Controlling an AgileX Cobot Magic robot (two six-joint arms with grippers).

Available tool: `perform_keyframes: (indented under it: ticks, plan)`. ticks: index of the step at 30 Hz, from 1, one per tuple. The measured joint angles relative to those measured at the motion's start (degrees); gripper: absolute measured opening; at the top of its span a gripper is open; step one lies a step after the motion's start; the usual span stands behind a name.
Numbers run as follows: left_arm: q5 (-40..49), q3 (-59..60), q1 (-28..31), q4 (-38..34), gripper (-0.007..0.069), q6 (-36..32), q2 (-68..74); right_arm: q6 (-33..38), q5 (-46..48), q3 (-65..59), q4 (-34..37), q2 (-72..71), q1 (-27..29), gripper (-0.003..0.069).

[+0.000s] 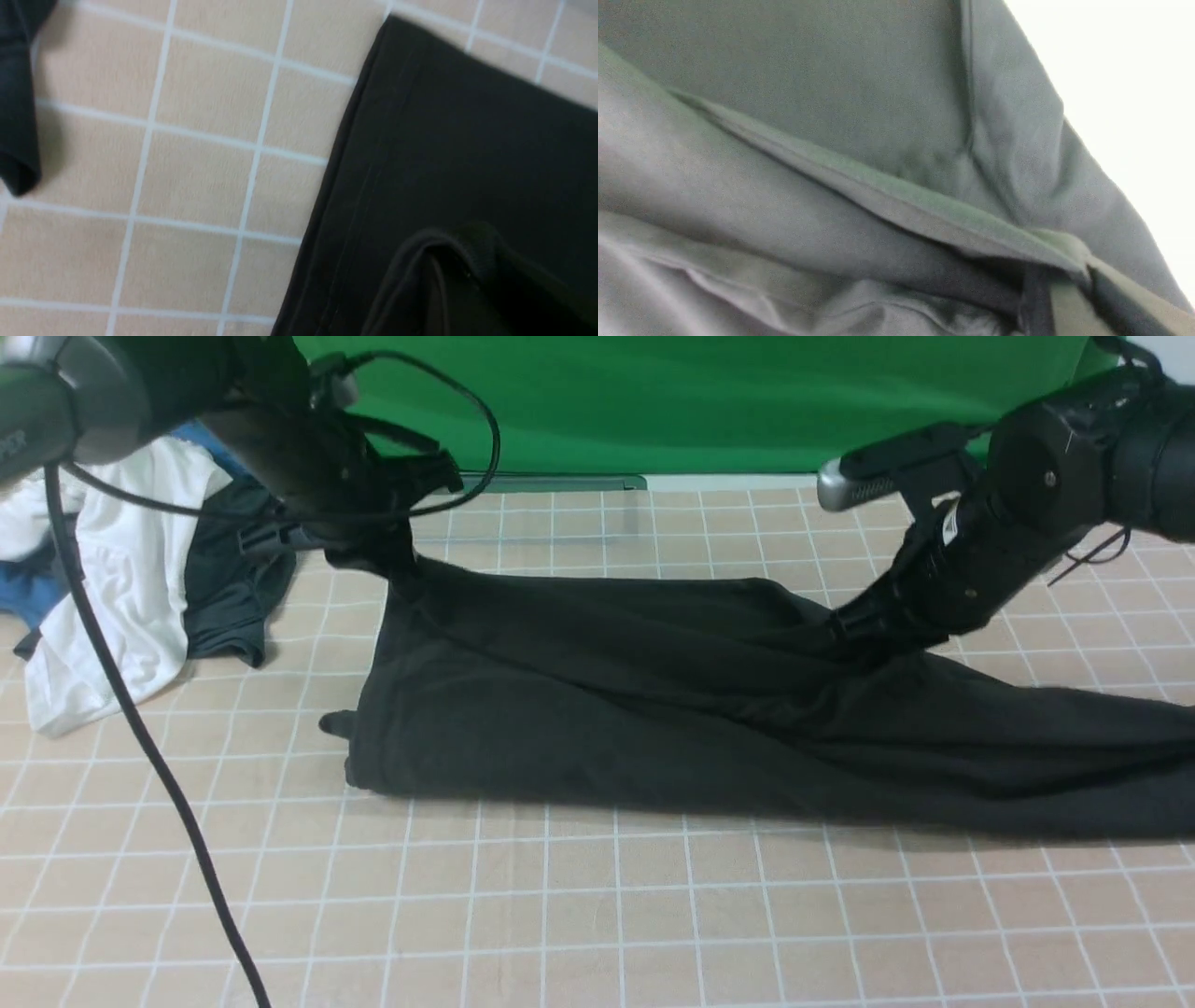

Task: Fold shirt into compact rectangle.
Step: 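Fold the black garment in half by bringing its near edge over to the far edge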

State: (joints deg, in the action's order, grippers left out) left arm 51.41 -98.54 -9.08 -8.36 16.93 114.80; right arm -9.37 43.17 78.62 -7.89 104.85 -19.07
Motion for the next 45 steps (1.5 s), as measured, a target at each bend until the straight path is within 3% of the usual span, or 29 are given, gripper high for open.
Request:
perform_keyframes:
  ticks: [8,18,23,25,28,31,36,41,45]
  plan:
    - [-0.53,-1.38,3.23,-3.50,0.0020,0.24,2.29,0.05,-1.81,5.63,-0.11,3.54,0.00,0.0043]
    - [-9.37,-1.43,4.09,-4.44,0.0020,0.24,7.33,0.10,-11.68,8.40,-0.17,11.50,0.00,0.0046]
    - [-11.85,-1.43,4.09,-4.38,0.0020,0.24,9.73,0.30,-14.97,8.40,-0.23,13.53,0.00,0.0090]
    - [-12.31,-1.43,4.09,-4.38,0.0024,0.24,10.26,1.04,-15.33,8.69,-0.40,13.84,0.00,0.0155]
    - [-12.84,-1.70,4.14,-4.31,0.0071,0.24,10.51,1.39,-12.13,11.83,-1.63,13.77,0.04,0.0311]
    - [-9.63,-4.60,4.21,-3.30,0.0175,0.24,10.62,1.98,-2.74,17.56,-1.90,13.18,0.06,0.0430]
    - [0.91,-12.91,4.38,-1.68,0.0372,0.24,10.62,4.21,12.88,22.87,2.36,12.24,-0.54,0.0433]
    - [6.26,-16.76,4.38,-1.68,0.0496,0.24,10.56,4.41,15.29,22.94,4.86,13.93,-1.92,0.0422]
    - [7.30,-16.89,4.38,-2.24,0.0528,0.24,10.56,4.41,15.05,22.94,5.17,16.74,-2.86,0.0420]
